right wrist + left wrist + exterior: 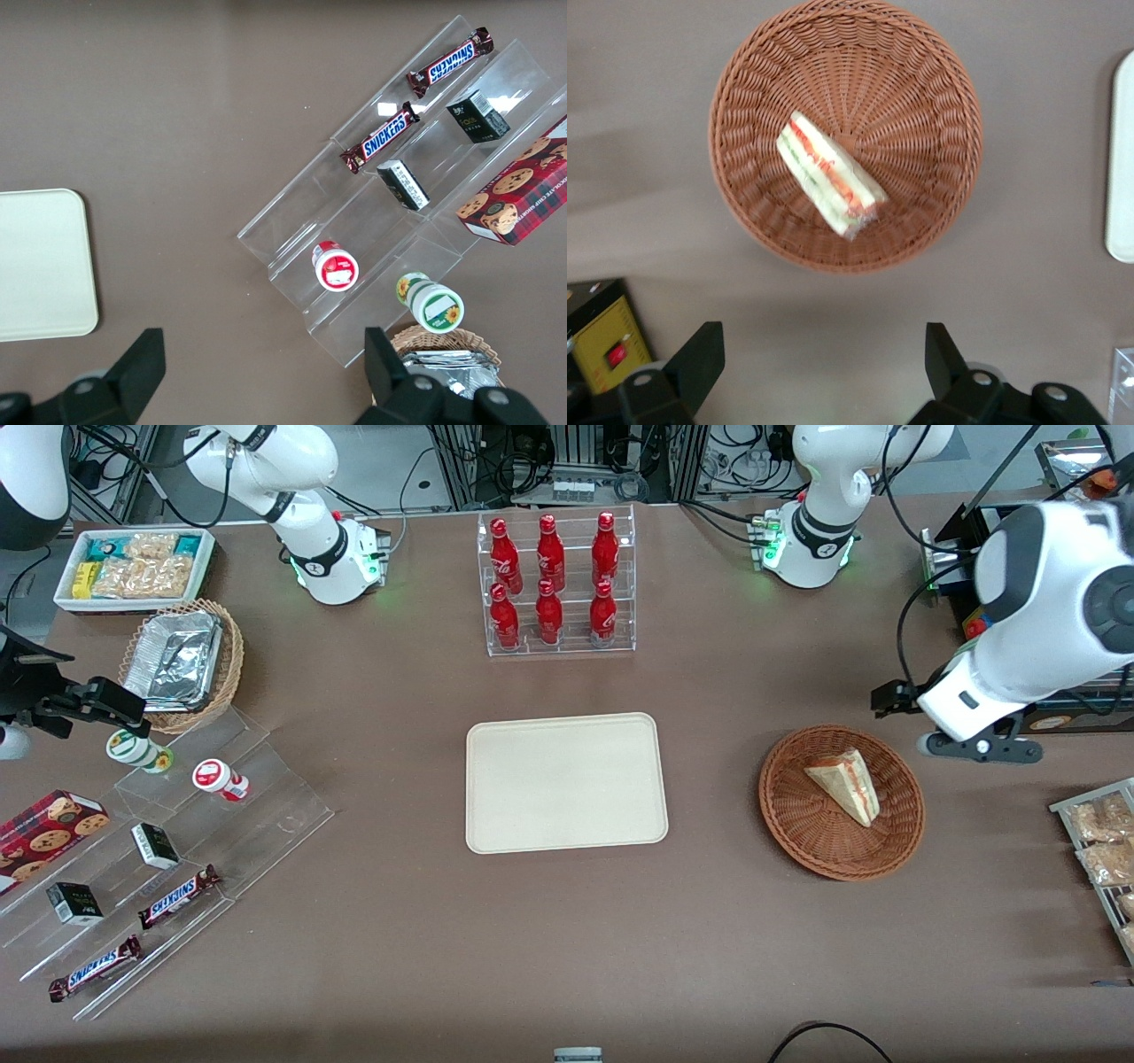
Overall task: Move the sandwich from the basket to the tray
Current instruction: 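Move the left gripper over the sandwich in the wicker basket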
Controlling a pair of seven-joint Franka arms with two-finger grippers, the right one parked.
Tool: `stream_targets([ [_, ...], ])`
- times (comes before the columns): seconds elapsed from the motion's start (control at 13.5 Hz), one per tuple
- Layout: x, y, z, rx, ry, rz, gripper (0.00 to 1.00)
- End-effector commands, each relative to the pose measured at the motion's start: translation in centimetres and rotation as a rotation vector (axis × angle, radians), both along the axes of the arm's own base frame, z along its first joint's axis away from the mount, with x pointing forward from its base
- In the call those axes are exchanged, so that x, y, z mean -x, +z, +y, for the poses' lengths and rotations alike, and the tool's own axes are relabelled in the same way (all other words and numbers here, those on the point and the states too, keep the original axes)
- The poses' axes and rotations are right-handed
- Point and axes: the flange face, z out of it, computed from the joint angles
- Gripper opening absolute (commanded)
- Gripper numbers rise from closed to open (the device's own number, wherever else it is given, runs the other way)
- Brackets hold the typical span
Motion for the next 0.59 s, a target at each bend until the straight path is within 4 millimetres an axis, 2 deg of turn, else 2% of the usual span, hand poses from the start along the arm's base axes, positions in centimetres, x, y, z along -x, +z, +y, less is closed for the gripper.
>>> stream_targets([
  [0.0,1.4,-3.9,0.4,-0.007,-0.019,-0.038,1.00],
  [0.3,1.4,-7.8,1.8,0.000,0.009,-0.055,1.00],
  [0.52,1.3,-8.5,2.1,0.003,0.026,-0.070,1.00],
])
